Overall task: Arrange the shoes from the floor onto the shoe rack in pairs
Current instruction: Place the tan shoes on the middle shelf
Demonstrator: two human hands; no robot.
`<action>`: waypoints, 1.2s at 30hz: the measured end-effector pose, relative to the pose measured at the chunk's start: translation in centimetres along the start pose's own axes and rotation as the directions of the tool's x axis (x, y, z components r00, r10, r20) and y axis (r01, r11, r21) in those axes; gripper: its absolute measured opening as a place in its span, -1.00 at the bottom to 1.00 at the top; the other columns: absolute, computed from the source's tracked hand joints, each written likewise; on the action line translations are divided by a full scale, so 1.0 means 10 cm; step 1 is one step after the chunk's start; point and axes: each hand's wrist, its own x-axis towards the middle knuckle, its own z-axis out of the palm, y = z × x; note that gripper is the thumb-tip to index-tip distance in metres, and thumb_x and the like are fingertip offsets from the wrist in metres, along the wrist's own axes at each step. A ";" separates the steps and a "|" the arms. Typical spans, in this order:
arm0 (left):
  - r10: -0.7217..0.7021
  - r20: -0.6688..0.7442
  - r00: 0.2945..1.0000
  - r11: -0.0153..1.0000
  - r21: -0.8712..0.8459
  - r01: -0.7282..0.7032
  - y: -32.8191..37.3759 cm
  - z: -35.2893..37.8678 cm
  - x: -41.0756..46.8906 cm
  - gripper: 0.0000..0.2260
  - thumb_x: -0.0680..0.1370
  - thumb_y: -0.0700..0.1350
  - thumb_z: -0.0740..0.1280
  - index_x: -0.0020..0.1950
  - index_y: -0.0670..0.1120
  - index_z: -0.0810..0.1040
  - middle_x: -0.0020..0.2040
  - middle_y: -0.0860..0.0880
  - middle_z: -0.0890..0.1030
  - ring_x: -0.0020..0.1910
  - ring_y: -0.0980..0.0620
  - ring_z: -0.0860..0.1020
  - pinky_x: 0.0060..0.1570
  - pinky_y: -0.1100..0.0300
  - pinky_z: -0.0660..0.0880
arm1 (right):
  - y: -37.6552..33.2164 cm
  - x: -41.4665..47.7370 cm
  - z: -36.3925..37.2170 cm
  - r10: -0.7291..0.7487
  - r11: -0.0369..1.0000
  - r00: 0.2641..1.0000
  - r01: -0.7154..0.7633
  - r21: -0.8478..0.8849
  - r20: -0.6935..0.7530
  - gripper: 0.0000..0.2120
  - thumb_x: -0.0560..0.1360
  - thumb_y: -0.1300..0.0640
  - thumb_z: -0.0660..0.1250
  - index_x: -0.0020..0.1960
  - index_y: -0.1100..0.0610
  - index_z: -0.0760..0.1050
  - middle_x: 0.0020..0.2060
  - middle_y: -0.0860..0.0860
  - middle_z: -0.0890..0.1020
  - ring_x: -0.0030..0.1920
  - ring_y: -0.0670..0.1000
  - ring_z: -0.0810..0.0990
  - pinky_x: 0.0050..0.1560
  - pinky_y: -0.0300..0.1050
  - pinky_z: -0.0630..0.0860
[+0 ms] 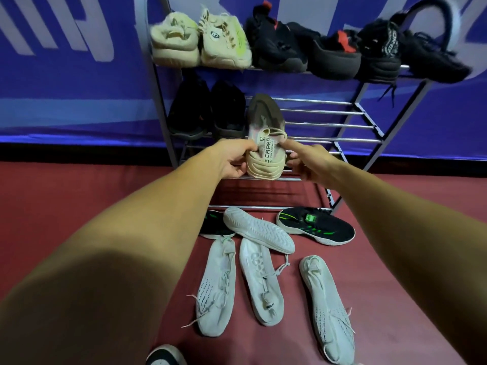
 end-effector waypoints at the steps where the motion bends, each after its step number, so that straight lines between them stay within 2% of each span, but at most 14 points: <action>1: 0.008 -0.005 1.000 1.000 -0.016 -0.009 0.01 0.01 0.01 -0.89 0.53 -0.18 0.38 -0.17 -0.05 0.50 -0.25 -0.01 0.54 -0.34 0.13 0.47 -0.37 0.34 0.35 | 0.00 -0.02 -0.01 0.031 0.999 0.998 -0.030 -0.022 0.057 -0.42 0.26 -0.38 0.48 -0.07 0.12 0.57 -0.38 -0.02 0.53 -0.39 -0.04 0.41 -0.36 -0.12 0.28; 3: 0.024 -0.012 1.000 0.999 -0.031 -0.025 0.02 0.03 0.02 -0.91 0.53 -0.15 0.40 -0.14 -0.05 0.52 -0.24 -0.01 0.55 -0.35 0.13 0.47 -0.40 0.35 0.34 | 0.01 -0.03 -0.01 0.058 0.997 0.986 -0.050 -0.059 0.157 -0.43 0.25 -0.35 0.47 -0.01 0.10 0.61 -0.27 0.04 0.55 -0.30 0.00 0.44 -0.31 -0.10 0.29; 5: 0.028 -0.005 1.000 0.999 -0.036 -0.028 0.02 0.02 0.04 -0.92 0.52 -0.13 0.42 -0.13 -0.05 0.54 -0.23 0.00 0.56 -0.35 0.15 0.47 -0.43 0.37 0.33 | 0.01 -0.05 0.01 0.053 0.997 0.981 -0.042 -0.063 0.185 -0.50 0.28 -0.28 0.47 -0.02 0.10 0.61 -0.21 0.08 0.56 -0.25 0.04 0.42 -0.29 -0.09 0.28; 8: 0.024 0.020 1.000 0.999 -0.040 -0.023 0.03 -0.03 0.04 -0.91 0.48 -0.09 0.47 -0.09 -0.03 0.59 -0.21 0.01 0.60 -0.33 0.15 0.50 -0.42 0.36 0.37 | 0.01 -0.02 0.05 0.000 0.998 0.989 -0.008 0.056 0.145 -0.71 0.41 -0.09 0.47 -0.15 0.15 0.60 -0.26 0.11 0.55 -0.34 -0.03 0.40 -0.33 -0.12 0.25; 10: 0.018 0.045 0.999 0.999 -0.030 -0.016 0.04 -0.05 0.02 -0.85 0.45 -0.04 0.50 -0.06 -0.02 0.60 -0.21 0.01 0.62 -0.28 0.13 0.52 -0.34 0.32 0.39 | -0.02 0.00 0.07 -0.018 0.991 0.996 0.006 0.134 0.090 -0.75 0.46 -0.01 0.45 -0.17 0.20 0.62 -0.28 0.11 0.60 -0.38 -0.06 0.39 -0.35 -0.14 0.25; 13: -0.004 0.063 0.998 1.000 0.004 0.003 0.03 -0.03 0.01 -0.78 0.43 0.03 0.53 -0.01 0.01 0.60 -0.17 0.03 0.61 -0.18 0.10 0.50 -0.34 0.29 0.36 | -0.06 0.03 0.12 -0.031 0.985 1.000 0.030 0.170 0.002 -0.58 0.34 -0.09 0.48 -0.02 0.26 0.65 -0.24 0.12 0.64 -0.38 -0.05 0.38 -0.39 -0.14 0.26; 15: -0.026 0.053 0.998 0.999 0.030 0.025 0.01 -0.01 0.02 -0.76 0.41 0.09 0.52 -0.05 0.00 0.61 -0.19 0.05 0.60 -0.23 0.12 0.48 -0.39 0.30 0.36 | -0.08 0.05 0.16 -0.049 0.983 0.998 0.056 0.172 -0.045 -0.49 0.32 -0.10 0.48 0.04 0.30 0.65 -0.22 0.15 0.61 -0.41 -0.05 0.36 -0.42 -0.14 0.24; 20: -0.049 0.058 0.997 0.999 -0.014 0.050 -0.02 0.02 0.06 -0.70 0.38 0.11 0.54 0.00 -0.01 0.63 -0.13 0.03 0.64 -0.26 0.11 0.57 -0.39 0.30 0.38 | -0.09 0.13 0.22 -0.098 0.979 0.979 0.127 0.162 -0.177 -0.69 0.47 -0.06 0.46 -0.14 0.20 0.56 -0.40 0.04 0.55 -0.57 -0.15 0.34 -0.54 -0.27 0.26; 22: -0.057 0.069 0.996 0.996 -0.069 0.062 0.00 0.05 0.07 -0.72 0.41 0.07 0.52 0.01 -0.03 0.61 -0.12 0.02 0.64 -0.27 0.11 0.58 -0.36 0.31 0.37 | -0.08 0.17 0.24 -0.113 0.976 0.972 0.147 0.159 -0.205 -0.69 0.49 -0.08 0.46 -0.15 0.16 0.50 -0.43 -0.01 0.51 -0.58 -0.18 0.36 -0.51 -0.30 0.29; 26: -0.041 0.064 0.997 0.975 -0.216 0.054 0.05 0.14 0.10 -0.78 0.47 -0.04 0.47 0.08 -0.01 0.56 -0.17 0.03 0.62 -0.31 0.13 0.58 -0.39 0.34 0.33 | -0.08 0.20 0.25 -0.076 0.963 0.992 0.100 0.249 -0.105 -0.46 0.44 -0.17 0.47 0.13 0.27 0.53 -0.27 0.10 0.53 -0.44 -0.09 0.36 -0.45 -0.20 0.25; 28: -0.038 0.025 0.999 0.969 -0.242 0.043 0.05 0.19 0.12 -0.77 0.47 -0.07 0.48 0.09 0.00 0.55 -0.17 0.02 0.62 -0.32 0.13 0.58 -0.43 0.34 0.33 | -0.07 0.19 0.24 -0.038 0.971 0.998 0.049 0.233 -0.052 -0.39 0.44 -0.22 0.45 0.25 0.22 0.50 -0.20 0.10 0.62 -0.44 -0.08 0.40 -0.40 -0.16 0.28; 30: -0.033 -0.011 0.999 0.966 -0.258 0.029 0.03 0.21 0.15 -0.78 0.46 -0.08 0.48 0.07 -0.01 0.56 -0.18 0.01 0.62 -0.32 0.12 0.58 -0.45 0.34 0.34 | -0.07 0.17 0.22 0.011 0.980 1.000 -0.015 0.196 0.019 -0.36 0.41 -0.30 0.43 0.29 0.11 0.46 -0.15 0.10 0.73 -0.46 -0.09 0.45 -0.37 -0.16 0.32; 32: -0.030 -0.021 0.999 0.959 -0.284 0.023 0.03 0.22 0.19 -0.78 0.46 -0.08 0.48 0.08 -0.03 0.57 -0.17 0.01 0.63 -0.32 0.13 0.58 -0.45 0.34 0.36 | -0.08 0.16 0.23 0.027 0.978 0.998 -0.037 0.206 0.052 -0.37 0.42 -0.26 0.45 0.31 0.12 0.46 -0.18 0.09 0.74 -0.47 -0.09 0.44 -0.38 -0.16 0.30; 36: -0.008 0.024 1.000 0.943 -0.334 0.016 0.05 0.19 0.21 -0.72 0.50 -0.08 0.46 0.19 -0.06 0.57 -0.15 0.02 0.62 -0.28 0.14 0.57 -0.37 0.35 0.34 | -0.16 0.15 0.26 -0.018 0.969 0.999 0.029 0.245 -0.047 -0.46 0.46 -0.13 0.47 0.26 0.18 0.44 -0.28 0.05 0.68 -0.43 -0.09 0.43 -0.38 -0.17 0.28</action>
